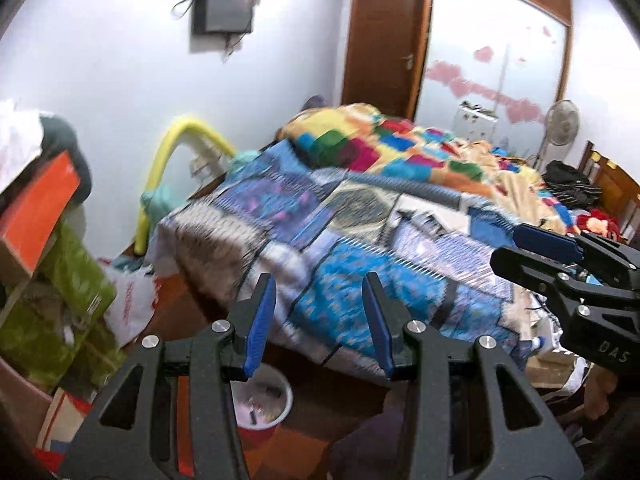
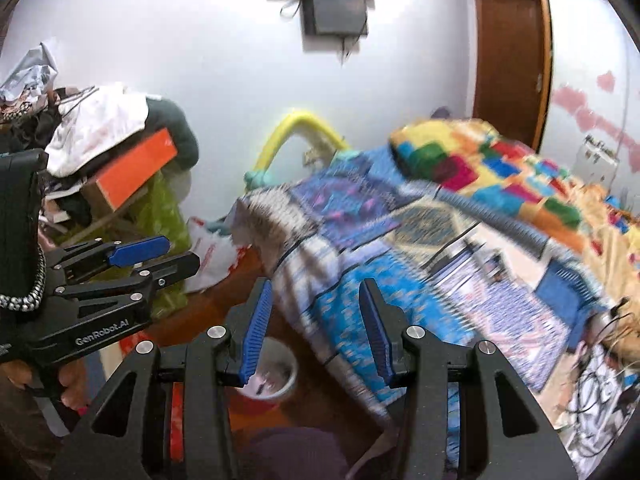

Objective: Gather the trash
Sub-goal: 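Move both open tools back over the quilt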

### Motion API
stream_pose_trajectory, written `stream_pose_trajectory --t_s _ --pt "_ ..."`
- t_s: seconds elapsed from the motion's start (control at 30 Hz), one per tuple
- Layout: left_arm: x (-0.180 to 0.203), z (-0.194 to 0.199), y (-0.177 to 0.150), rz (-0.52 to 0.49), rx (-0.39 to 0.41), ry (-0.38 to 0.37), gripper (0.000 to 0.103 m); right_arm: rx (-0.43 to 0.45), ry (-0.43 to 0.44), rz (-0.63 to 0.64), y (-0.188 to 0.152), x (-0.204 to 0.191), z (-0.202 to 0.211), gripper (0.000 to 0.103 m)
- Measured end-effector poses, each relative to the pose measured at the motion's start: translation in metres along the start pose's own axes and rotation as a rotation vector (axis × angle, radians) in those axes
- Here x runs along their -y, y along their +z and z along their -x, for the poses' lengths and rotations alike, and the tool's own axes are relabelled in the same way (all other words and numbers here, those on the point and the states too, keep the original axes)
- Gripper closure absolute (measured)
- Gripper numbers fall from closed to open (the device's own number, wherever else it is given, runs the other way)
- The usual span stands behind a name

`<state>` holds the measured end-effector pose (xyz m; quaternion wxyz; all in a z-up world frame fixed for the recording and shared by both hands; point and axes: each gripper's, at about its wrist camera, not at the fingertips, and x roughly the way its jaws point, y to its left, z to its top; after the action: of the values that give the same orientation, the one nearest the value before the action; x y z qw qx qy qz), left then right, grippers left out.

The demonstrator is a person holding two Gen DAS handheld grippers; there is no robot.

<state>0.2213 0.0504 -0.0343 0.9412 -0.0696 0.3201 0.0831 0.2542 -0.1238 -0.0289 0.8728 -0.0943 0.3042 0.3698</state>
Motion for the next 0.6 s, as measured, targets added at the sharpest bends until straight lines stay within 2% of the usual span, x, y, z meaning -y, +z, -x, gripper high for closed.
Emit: stream_pose_trajectory --t_s 0.13,0.23,0.37,0.43,0.57,0.6 --pt "0.035 -0.001 0.014 -0.052 0.031 -0.048 0.058 0.048 -0.043 -0.025 0.001 0.026 0.022 0.06" --pt "0.061 -0.008 0.023 -0.093 0.043 -0.085 0.058 0.082 -0.085 -0.052 0.001 0.049 0.037 0.055" --pt "0.092 -0.027 0.033 -0.139 0.039 -0.131 0.057 0.111 -0.141 -0.095 0.002 0.083 0.051 0.052" --pt "0.104 -0.038 0.037 -0.153 0.027 -0.149 0.054 0.121 -0.171 -0.103 0.001 0.096 0.054 0.05" --pt "0.122 -0.069 0.044 -0.161 -0.012 -0.165 0.039 0.121 -0.235 -0.121 -0.003 0.127 0.054 0.048" --pt "0.126 -0.078 0.046 -0.162 -0.022 -0.167 0.038 0.114 -0.25 -0.126 -0.004 0.136 0.052 0.048"
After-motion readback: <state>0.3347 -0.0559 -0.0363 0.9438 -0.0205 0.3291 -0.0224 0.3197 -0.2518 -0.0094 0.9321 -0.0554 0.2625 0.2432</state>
